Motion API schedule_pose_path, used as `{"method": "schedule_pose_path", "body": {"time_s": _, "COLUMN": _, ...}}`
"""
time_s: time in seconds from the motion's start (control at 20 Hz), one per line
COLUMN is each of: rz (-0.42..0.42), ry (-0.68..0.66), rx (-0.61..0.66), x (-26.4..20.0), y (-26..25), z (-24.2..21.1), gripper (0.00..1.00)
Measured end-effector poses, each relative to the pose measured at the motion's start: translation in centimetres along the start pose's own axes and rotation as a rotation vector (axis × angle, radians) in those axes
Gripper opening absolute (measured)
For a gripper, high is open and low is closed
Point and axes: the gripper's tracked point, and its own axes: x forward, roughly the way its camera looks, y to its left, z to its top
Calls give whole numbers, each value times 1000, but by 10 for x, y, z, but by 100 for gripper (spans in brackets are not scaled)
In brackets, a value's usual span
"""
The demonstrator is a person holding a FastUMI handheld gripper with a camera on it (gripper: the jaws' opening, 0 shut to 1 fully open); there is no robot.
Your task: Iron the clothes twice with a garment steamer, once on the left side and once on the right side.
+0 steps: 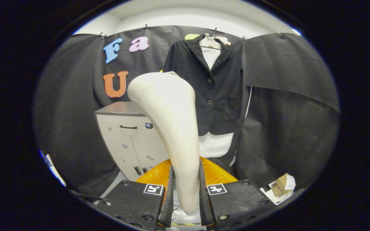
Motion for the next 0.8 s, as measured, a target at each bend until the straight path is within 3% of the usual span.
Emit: {"method": "schedule_pose_path", "body": {"time_s": 0.8, "rz": 7, "ry": -52, "rx": -3, "x": -15, "y": -13, "z": 9, "gripper": 36}}
